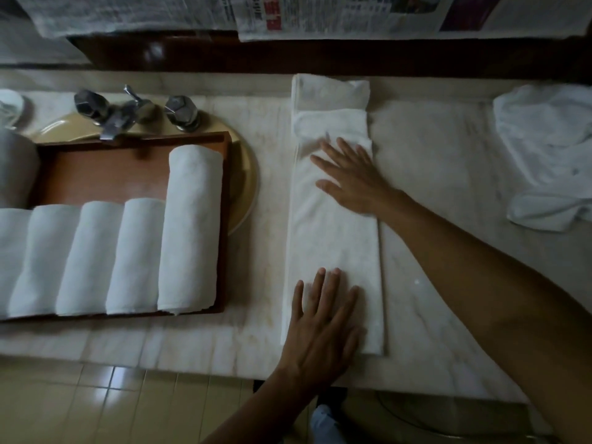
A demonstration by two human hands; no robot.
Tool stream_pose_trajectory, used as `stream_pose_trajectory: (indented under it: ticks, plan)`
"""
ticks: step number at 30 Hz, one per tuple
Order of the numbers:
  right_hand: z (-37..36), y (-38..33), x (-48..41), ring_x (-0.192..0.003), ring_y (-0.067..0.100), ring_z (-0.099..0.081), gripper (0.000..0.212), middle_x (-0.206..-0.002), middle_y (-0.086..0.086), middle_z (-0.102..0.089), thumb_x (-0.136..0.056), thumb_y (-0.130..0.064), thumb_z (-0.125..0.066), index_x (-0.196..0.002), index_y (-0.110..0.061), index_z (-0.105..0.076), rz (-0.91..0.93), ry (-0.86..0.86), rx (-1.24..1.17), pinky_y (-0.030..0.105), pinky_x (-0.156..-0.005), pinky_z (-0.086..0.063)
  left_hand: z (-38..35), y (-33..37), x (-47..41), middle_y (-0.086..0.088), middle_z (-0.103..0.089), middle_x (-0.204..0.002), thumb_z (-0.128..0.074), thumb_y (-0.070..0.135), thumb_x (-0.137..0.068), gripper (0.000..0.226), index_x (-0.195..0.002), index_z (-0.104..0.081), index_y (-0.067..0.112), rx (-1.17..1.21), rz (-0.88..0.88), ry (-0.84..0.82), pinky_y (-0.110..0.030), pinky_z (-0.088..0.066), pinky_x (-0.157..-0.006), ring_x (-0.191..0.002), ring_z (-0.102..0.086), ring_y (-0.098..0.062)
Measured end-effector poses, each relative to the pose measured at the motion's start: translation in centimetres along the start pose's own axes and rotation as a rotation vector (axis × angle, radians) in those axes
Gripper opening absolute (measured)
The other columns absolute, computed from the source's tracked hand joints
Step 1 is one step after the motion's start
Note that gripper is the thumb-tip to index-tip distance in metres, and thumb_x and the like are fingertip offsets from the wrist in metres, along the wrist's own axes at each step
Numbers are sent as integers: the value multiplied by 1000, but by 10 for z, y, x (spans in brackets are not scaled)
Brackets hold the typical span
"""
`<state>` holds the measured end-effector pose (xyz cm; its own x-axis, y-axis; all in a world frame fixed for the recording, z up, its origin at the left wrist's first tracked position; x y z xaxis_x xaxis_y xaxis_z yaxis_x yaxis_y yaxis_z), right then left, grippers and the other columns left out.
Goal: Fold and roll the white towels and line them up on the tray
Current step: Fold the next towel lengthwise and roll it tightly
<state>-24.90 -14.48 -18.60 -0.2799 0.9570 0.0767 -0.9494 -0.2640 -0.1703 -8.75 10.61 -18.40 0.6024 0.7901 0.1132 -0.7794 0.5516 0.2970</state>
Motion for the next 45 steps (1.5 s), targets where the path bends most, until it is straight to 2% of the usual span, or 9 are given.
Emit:
stream_pose_trajectory:
  ticks: [6,13,19,25,29,32,34,38,45]
  plan:
    - [-1,-46,45,-156,29,-21,58,-168,2,-29,-94,-53,-45,-149,-33,-51,136,84,-152,50,-124,-18,-5,-9,2,-7,-12,-173,-44,53,-105,68,-165,-22,28,-11,-47,42,-60,-18,-123,-160,-8,-30]
    - [-9,-21,2,-158,20,-9,69,-172,-7,-13,-96,-74,-18,-159,-46,-23,-128,-26,-22,59,-124,-7,-5,-8,1,-9,-15,-172,-42,52,-106,67,-164,-23,26,-4,-64,79,-61,-20,-122,-159,-10,-32]
    - [5,-13,-53,-159,23,4,62,-173,-5,0,-105,-60,-27,-162,-40,-14,-235,-130,-126,60,-124,-1,-7,-10,1,-5,-9,-173,-38,55,-106,67,-165,-18,30,3,-46,50,-57,-11,-125,-160,-4,-27]
    - [9,-39,100,-152,31,-30,52,-165,14,-31,-100,-29,-63,-149,-15,-52,-348,180,-452,41,-124,-26,-8,-11,1,-1,7,-174,-27,57,-109,65,-166,-4,33,12,-52,-18,-55,0,-126,-159,12,-24]
    - [-4,-63,230,-146,22,-38,42,-156,4,-44,-97,-24,-67,-139,-20,-62,-477,160,-466,28,-117,-28,-3,-13,-2,-4,4,-174,-28,51,-110,61,-165,-12,32,64,-38,-25,-59,-1,-127,-159,13,-26]
    - [-16,-87,288,-139,22,-43,39,-148,5,-51,-94,-27,-72,-132,-20,-67,-413,147,-374,37,-115,-38,14,-25,5,-9,-24,-168,-45,37,-103,57,-158,-33,27,130,130,36,-54,-20,-125,-156,-16,-33]
    - [-28,-99,305,-132,25,-49,38,-144,7,-55,-91,-28,-75,-128,-18,-70,-346,138,-344,41,-108,-47,25,-43,19,-5,-49,-138,-52,34,-98,38,-135,-50,22,216,363,133,-43,-41,-107,-128,-45,-27]
    - [-37,-109,311,-119,26,-58,29,-132,7,-64,-87,-22,-78,-115,-17,-76,-293,237,-300,40,-98,-52,28,-65,50,3,-53,-96,-53,44,-97,23,-98,-46,23,345,683,132,-45,-47,-84,-87,-53,-21]
    - [-40,-114,318,-92,23,-58,11,-101,-2,-61,-93,-21,-61,-99,-21,-69,-322,229,-298,42,-75,-54,34,-60,69,2,-57,-95,-64,40,-97,22,-96,-59,19,408,732,21,-33,-42,-69,-81,-57,-17]
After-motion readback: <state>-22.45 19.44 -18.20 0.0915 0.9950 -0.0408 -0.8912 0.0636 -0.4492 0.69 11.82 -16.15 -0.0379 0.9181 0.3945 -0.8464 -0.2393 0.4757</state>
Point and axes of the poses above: each hand's wrist, its own x-axis away from the middle knuckle, its own z-axis out of the back of the hand, y = z × x, the point moved 6 cm from there along -x, towards the middle knuckle
